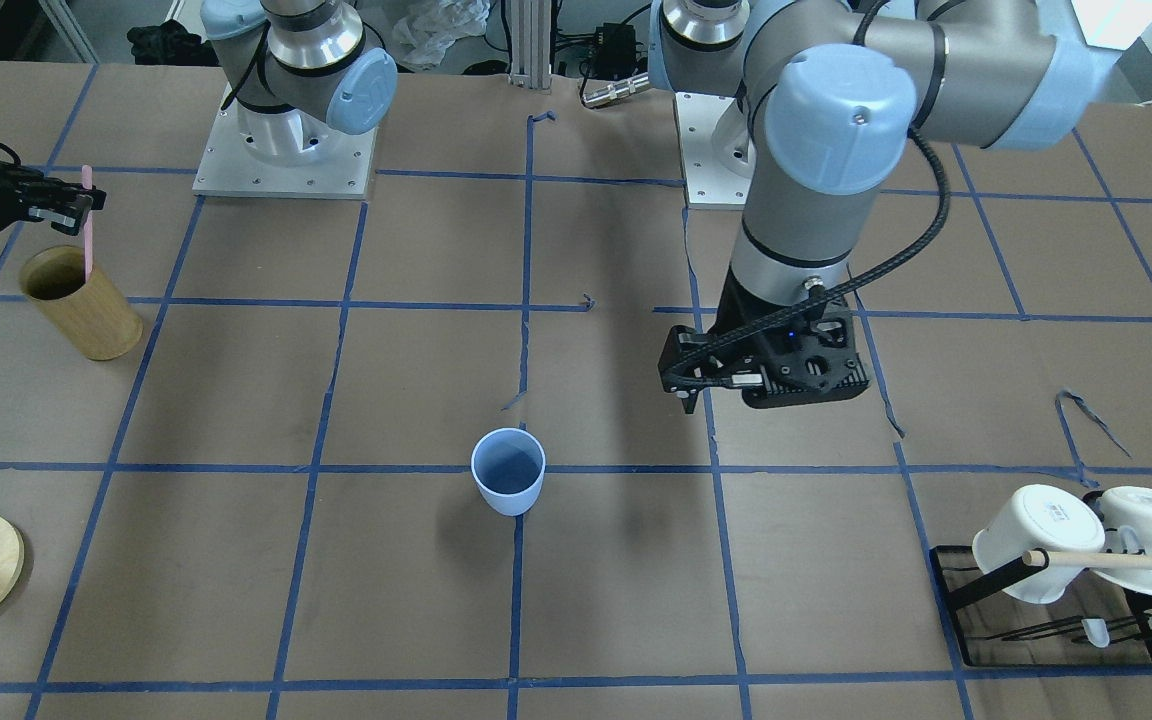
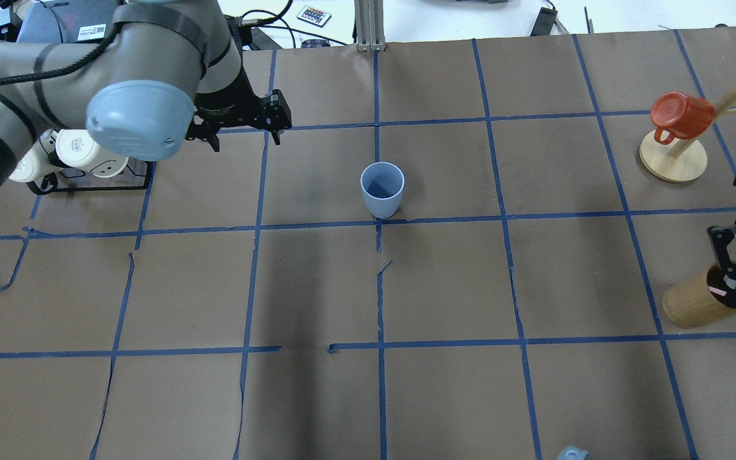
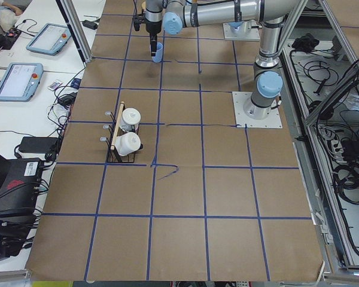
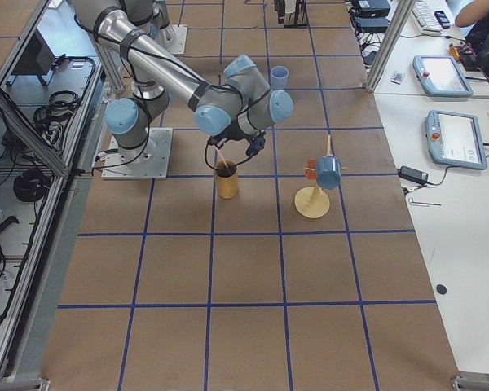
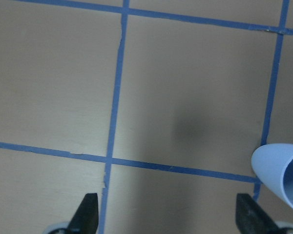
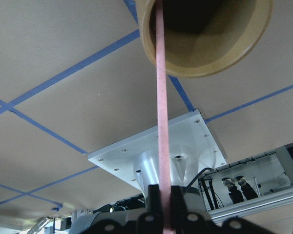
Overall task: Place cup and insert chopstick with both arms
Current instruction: 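Pull the pink stick up out of the wooden holder with the right gripper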
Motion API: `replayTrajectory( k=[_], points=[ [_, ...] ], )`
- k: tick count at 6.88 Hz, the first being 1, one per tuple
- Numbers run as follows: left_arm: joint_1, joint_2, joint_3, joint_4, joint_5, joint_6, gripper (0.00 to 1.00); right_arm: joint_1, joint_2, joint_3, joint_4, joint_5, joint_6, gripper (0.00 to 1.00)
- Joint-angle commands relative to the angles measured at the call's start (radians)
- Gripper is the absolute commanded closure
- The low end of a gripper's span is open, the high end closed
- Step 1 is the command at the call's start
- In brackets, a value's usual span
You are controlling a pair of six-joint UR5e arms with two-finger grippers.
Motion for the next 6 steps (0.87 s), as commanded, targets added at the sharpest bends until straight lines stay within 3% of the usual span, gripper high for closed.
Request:
replayTrajectory(
  k=[1, 4, 6],
  points=[
    [0.062, 0.061, 0.004, -0.064, -0.002, 0.105, 0.00, 0.000, -0.001, -0.100, 0.143, 0.016, 0.000, 0.88],
    [0.083, 0.069, 0.002, -0.063, -0.006, 0.108, 0.00, 0.002, -0.004, -0.288, 0.411, 0.087, 0.000, 0.88],
    [0.083, 0.069, 0.004, -0.063, -0.003, 0.107, 0.00, 0.015, -0.005, -0.376, 0.519, 0.209, 0.000, 0.88]
  ],
)
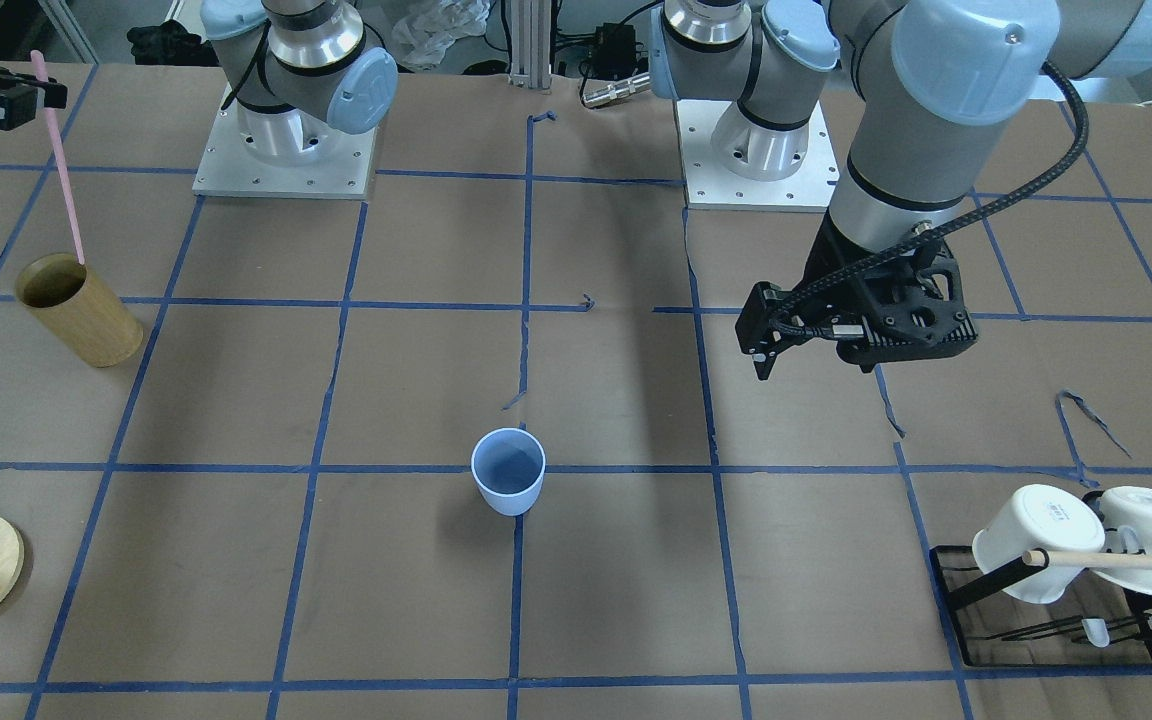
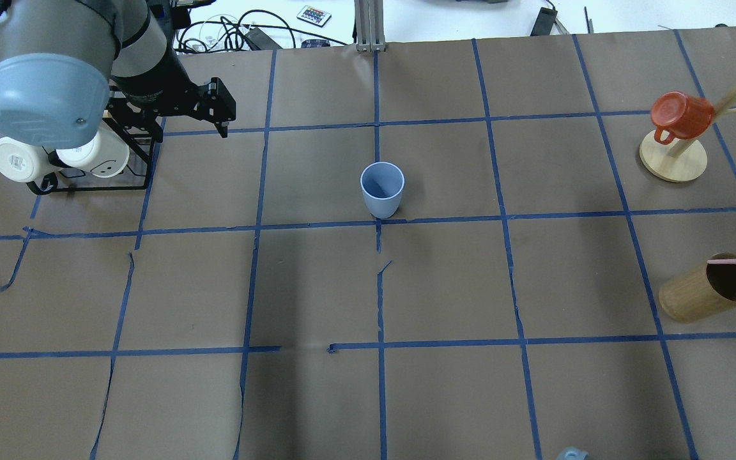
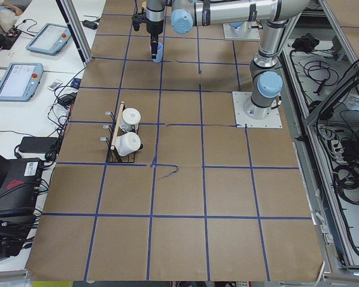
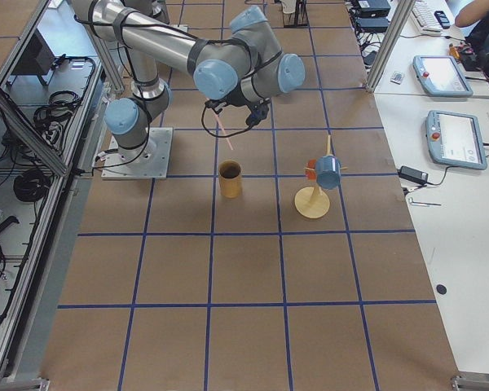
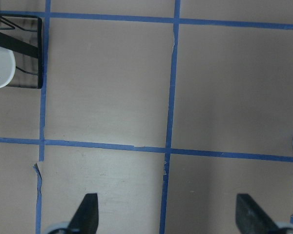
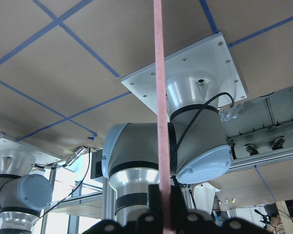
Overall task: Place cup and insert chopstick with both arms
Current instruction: 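Pull the pink stick up out of the wooden holder with the right gripper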
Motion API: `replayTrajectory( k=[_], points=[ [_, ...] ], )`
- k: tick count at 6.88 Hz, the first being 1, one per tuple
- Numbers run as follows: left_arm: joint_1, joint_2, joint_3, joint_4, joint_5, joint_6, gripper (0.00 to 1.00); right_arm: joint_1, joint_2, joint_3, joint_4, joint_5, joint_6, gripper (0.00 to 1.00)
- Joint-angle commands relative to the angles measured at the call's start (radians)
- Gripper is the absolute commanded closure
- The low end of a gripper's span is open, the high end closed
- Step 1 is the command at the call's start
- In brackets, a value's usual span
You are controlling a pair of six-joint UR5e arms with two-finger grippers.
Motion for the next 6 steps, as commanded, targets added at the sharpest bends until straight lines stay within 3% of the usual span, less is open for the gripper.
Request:
replayTrajectory(
  k=[1, 3, 6],
  points=[
    [0.001, 0.005, 0.002, 0.000, 0.005, 0.001, 0.00, 0.038, 0.001, -0.049, 0.062, 0.180, 0.000, 0.88],
    [0.030, 0.019, 0.010, -0.002, 0.008, 0.030, 0.00, 0.144, 0.010, -0.049, 0.039, 0.436, 0.114, 0.89],
    [0.036, 0.028, 0.005, -0.002, 0.014, 0.040, 0.00, 0.282, 0.076, -0.049, -0.132, 0.792, 0.347, 0.89]
  ],
)
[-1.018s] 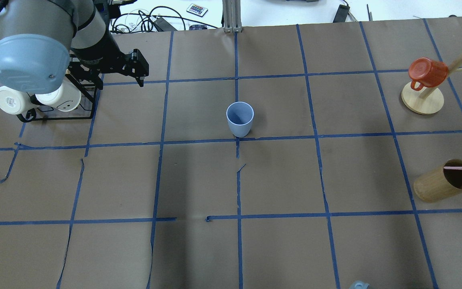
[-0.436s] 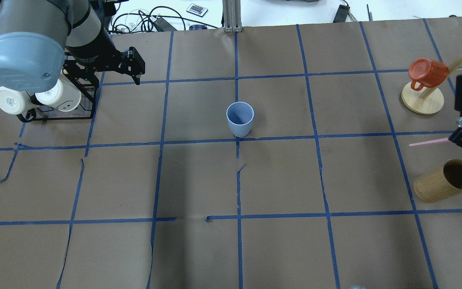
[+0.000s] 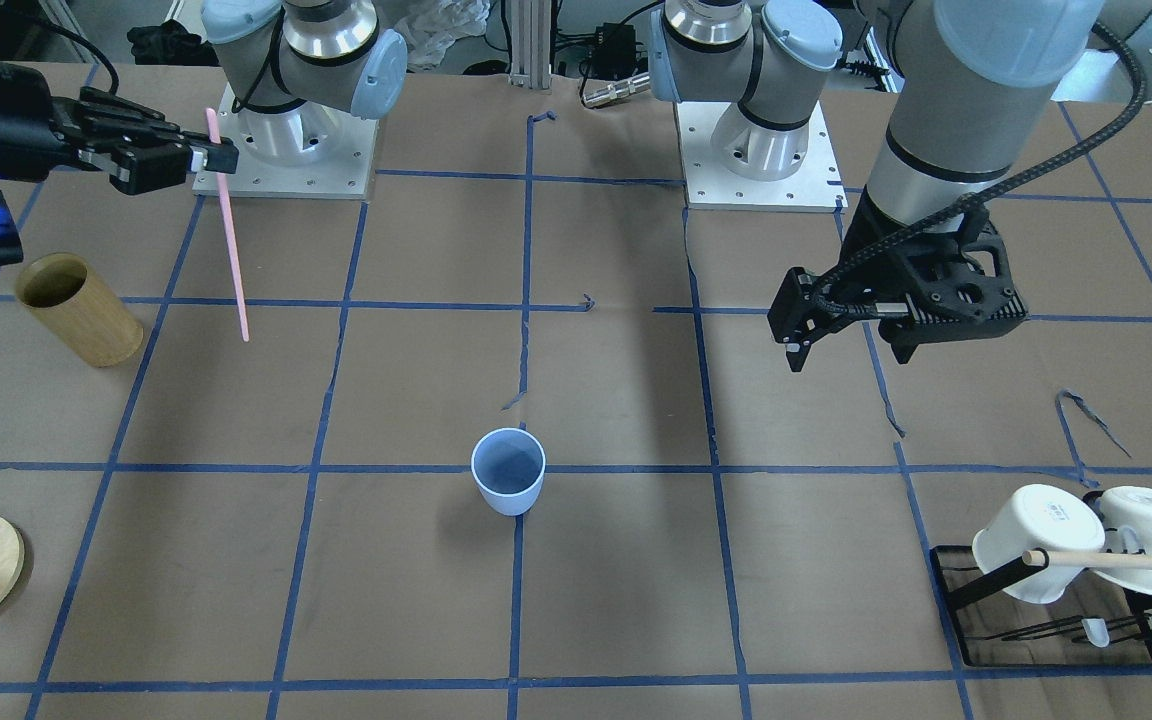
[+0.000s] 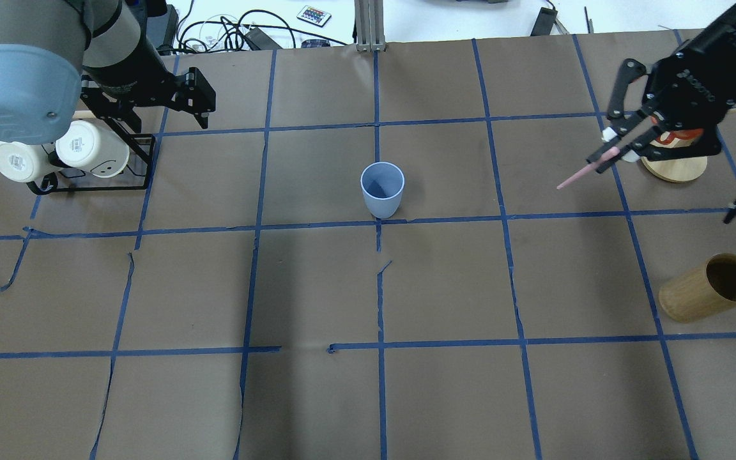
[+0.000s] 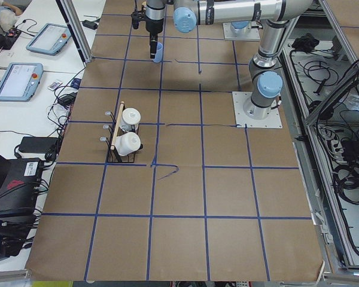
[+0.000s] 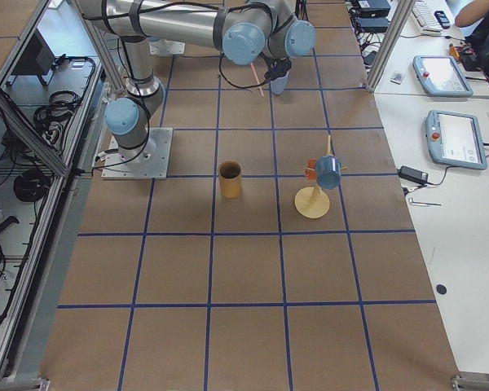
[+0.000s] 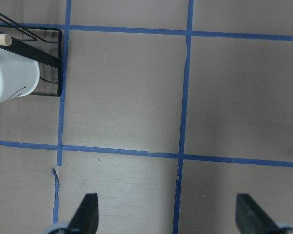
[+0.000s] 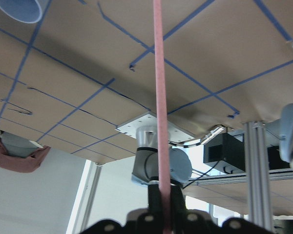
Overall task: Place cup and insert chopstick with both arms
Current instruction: 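Move the pink stick over the blue cup and lower it in with the right gripper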
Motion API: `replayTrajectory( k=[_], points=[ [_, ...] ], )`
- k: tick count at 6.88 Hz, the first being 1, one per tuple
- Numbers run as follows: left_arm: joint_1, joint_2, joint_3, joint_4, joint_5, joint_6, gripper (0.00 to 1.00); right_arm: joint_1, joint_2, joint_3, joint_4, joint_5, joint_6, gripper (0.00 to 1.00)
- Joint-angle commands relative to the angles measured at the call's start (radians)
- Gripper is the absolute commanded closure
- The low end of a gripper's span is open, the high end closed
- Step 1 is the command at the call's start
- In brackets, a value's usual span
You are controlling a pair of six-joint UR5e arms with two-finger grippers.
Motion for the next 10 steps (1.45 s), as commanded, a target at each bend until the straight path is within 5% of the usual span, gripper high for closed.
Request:
replayTrajectory(
  k=[1, 4, 10],
  points=[
    [0.001, 0.002, -0.008, -0.001, 0.001, 0.002, 0.00, 0.096, 0.071, 0.000, -0.171, 0.240, 0.199, 0.89],
    [0.001, 0.001, -0.012, -0.001, 0.002, 0.002, 0.00, 0.206, 0.162, 0.005, -0.458, 0.439, 0.455, 0.91],
    [0.002, -0.007, -0.017, -0.001, 0.002, 0.002, 0.00, 0.266, 0.211, 0.114, -0.502, 0.617, 0.571, 0.91]
  ],
)
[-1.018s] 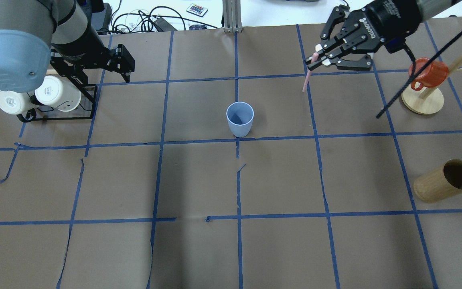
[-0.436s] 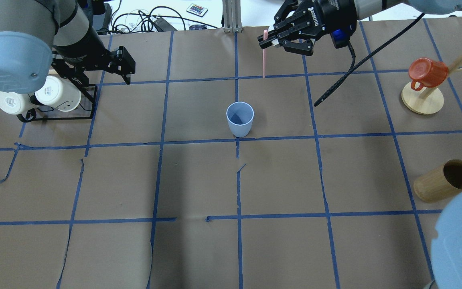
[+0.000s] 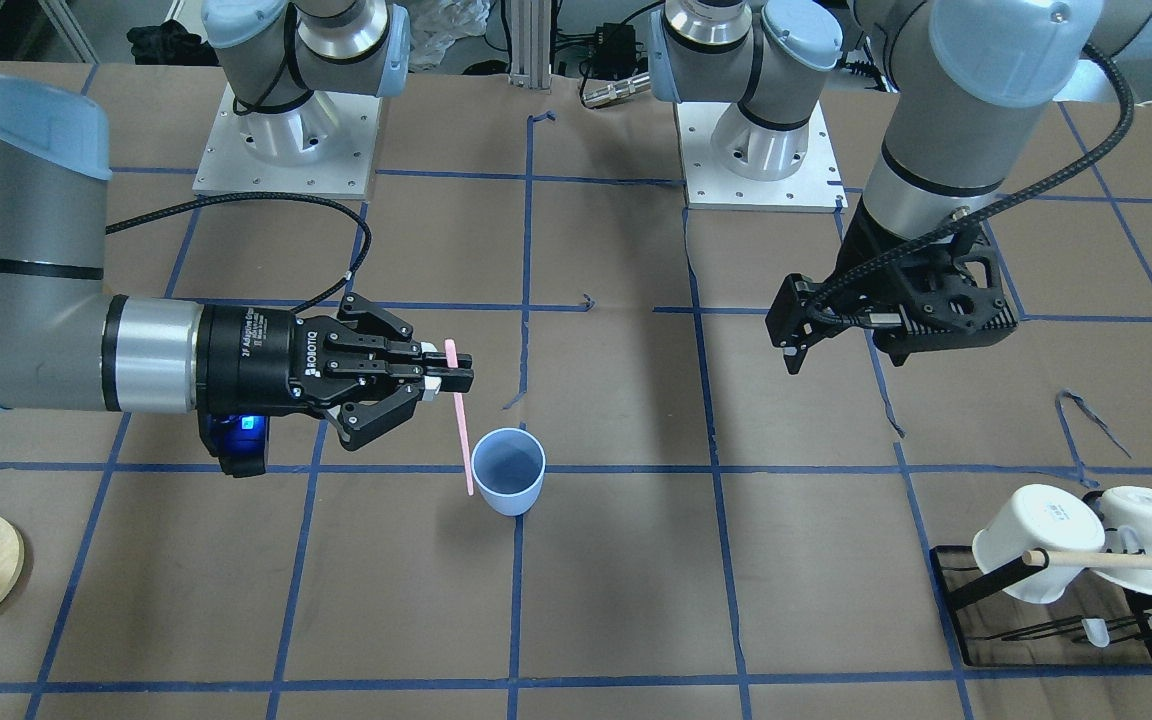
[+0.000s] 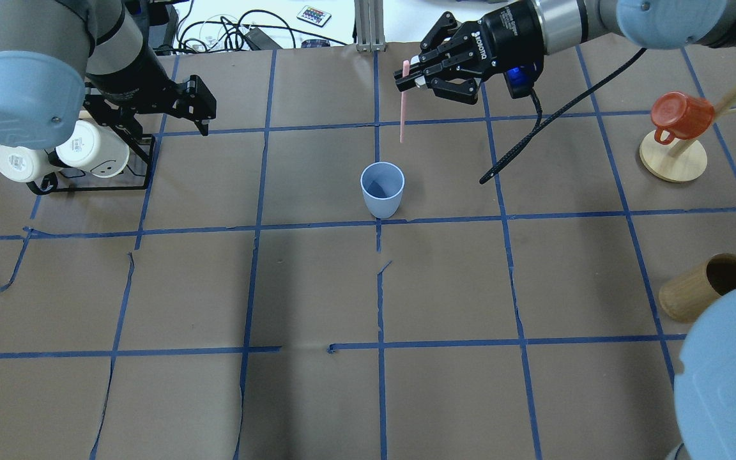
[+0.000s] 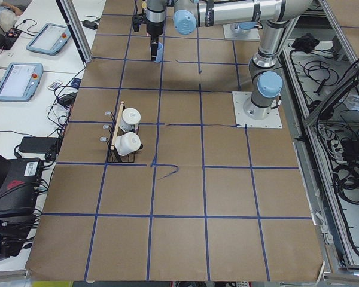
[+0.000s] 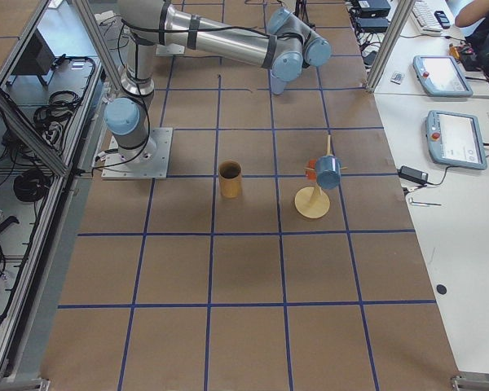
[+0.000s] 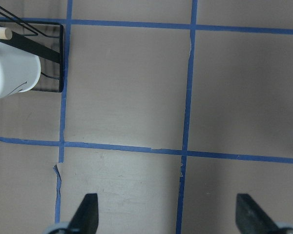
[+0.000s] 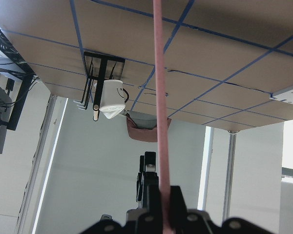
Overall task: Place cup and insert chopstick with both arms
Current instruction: 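Move the pink stick over the blue cup and lower it in with the right gripper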
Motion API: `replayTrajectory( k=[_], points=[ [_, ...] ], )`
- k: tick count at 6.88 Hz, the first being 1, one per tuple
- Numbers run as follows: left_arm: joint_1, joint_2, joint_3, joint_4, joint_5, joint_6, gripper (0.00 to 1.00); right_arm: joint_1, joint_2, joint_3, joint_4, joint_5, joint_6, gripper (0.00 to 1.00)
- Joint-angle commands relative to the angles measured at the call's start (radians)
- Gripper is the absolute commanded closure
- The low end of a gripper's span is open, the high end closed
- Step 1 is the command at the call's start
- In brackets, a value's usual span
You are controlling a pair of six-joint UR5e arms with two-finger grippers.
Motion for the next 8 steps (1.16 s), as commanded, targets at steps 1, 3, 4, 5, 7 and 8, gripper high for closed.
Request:
replayTrajectory(
  k=[1, 3, 4, 5, 7, 8],
  points=[
    [0.001, 0.003, 0.001, 0.001, -0.001, 0.000, 0.00, 0.029, 0.002, 0.040, -0.007, 0.049, 0.043, 0.91],
    [0.001, 0.003, 0.001, 0.002, -0.003, 0.000, 0.00, 0.029, 0.004, 0.079, -0.008, 0.050, 0.043, 0.90],
    [0.001, 0.003, 0.001, 0.002, -0.004, 0.000, 0.00, 0.029, 0.007, 0.085, -0.010, 0.050, 0.043, 0.87],
    [0.001, 0.003, 0.001, 0.002, -0.006, 0.000, 0.00, 0.029, 0.008, 0.085, -0.010, 0.050, 0.044, 0.85],
    [0.001, 0.003, 0.001, 0.002, -0.008, 0.000, 0.00, 0.029, 0.019, 0.085, -0.010, 0.052, 0.044, 0.52],
    [-0.001, 0.003, 0.001, 0.002, -0.006, 0.000, 0.00, 0.029, 0.019, 0.084, -0.010, 0.050, 0.043, 0.28]
  ],
)
